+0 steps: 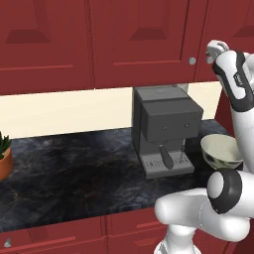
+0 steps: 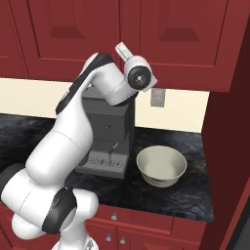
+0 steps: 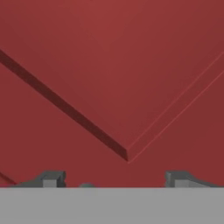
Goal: Open the cabinet. Pick the pear and pear from the cabinet and place them into the bowl. Then close the cabinet.
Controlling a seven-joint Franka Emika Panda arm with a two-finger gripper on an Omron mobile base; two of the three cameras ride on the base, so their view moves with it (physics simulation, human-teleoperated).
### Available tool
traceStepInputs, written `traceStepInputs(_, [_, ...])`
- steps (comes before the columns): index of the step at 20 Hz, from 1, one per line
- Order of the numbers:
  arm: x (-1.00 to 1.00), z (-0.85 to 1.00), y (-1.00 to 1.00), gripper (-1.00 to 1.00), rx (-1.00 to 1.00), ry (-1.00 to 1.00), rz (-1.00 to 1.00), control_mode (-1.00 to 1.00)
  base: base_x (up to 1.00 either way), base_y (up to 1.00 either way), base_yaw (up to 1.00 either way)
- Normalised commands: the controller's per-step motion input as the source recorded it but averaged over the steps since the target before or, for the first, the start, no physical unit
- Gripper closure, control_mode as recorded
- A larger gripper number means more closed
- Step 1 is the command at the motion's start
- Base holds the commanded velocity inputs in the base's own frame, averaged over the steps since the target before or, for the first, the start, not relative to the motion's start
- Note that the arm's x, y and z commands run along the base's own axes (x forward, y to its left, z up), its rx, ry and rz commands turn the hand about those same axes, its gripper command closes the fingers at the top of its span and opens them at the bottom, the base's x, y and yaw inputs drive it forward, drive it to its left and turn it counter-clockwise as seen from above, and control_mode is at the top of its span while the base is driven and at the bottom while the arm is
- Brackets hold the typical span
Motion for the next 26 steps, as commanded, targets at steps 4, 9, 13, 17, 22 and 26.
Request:
traceStepInputs(4, [0.0,-0.32,0.18,1.0,0.0,0.03,0.0,-1.0,0.0,0.0,0.0])
traceStepInputs(9, [0.0,-0.3,0.26,1.0,0.0,0.07,0.0,-1.0,0.0,0.0,0.0])
traceStepInputs(13, [0.0,-0.21,0.19,1.0,0.0,0.14,0.0,-1.0,0.0,0.0,0.0])
traceStepInputs(17, [-0.19,-0.11,0.01,1.0,0.0,0.11,0.0,-1.0,0.0,0.0,0.0])
traceStepInputs(22, [-0.35,-0.2,-0.01,1.0,0.0,0.0,0.0,-1.0,0.0,0.0,0.0])
traceStepInputs(26, [-0.45,-0.3,-0.14,1.0,0.0,0.0,0.0,-1.0,0.0,0.0,0.0])
